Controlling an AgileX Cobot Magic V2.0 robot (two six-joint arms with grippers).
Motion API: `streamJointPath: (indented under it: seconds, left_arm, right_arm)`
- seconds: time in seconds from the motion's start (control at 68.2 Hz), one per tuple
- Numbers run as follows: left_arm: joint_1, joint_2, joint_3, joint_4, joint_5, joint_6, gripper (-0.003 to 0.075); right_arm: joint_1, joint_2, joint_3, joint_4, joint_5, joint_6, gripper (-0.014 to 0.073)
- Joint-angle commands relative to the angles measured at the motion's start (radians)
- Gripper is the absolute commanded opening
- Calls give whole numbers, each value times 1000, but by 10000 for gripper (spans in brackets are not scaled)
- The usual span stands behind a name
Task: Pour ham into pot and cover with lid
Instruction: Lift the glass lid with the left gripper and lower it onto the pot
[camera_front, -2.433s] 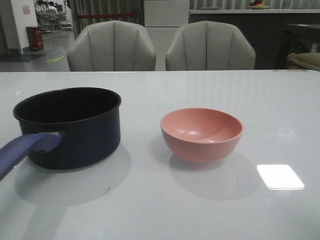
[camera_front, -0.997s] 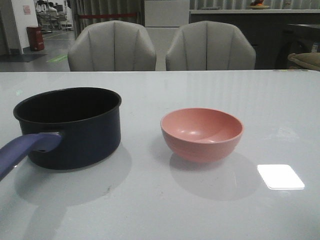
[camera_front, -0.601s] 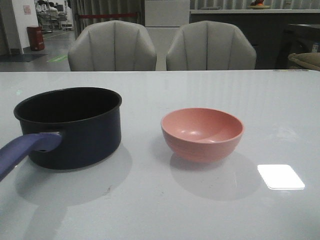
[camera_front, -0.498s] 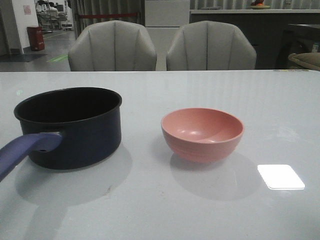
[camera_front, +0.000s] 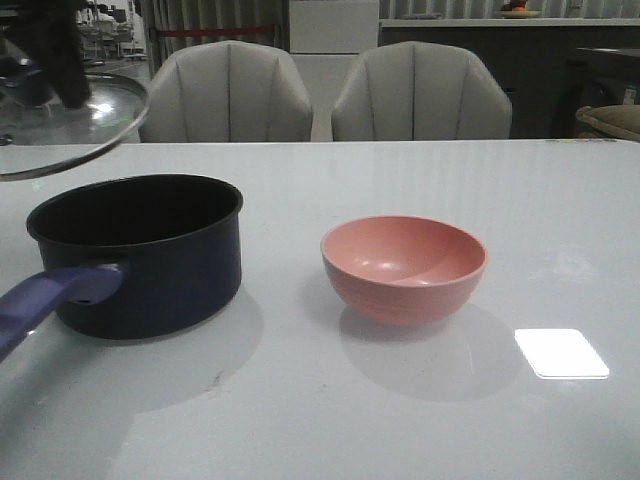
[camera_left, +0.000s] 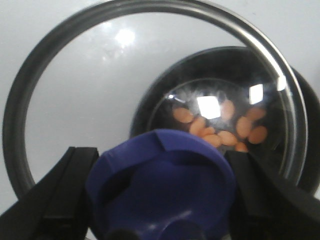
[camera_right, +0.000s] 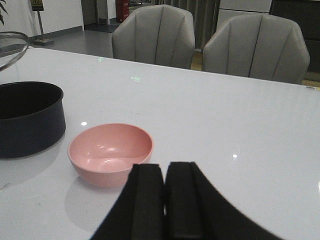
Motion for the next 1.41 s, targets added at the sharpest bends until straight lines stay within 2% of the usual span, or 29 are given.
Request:
streamJointPath:
  seconds: [0.0,0.117,0.454,0.997,1.392]
  left_arm:
    - [-51,-22,-38,-18,-36,-4,251]
    - [-79,10,-42,-41,-31,-4,251]
    - [-81,80,-80,-131,-17,-4,251]
    - [-81,113,-132,-62,119,-4,251]
    - [-83,126,-136,-55,145,-2,264]
  right_arm:
    - [-5,10,-27,-4,-86,-12,146]
    - [-5,10,-27,-4,-86,-12,146]
    - [-5,10,-27,-4,-86,-12,146]
    - [-5,10,-27,-4,-86,-12,146]
    - [-5,10,-27,-4,-86,-12,146]
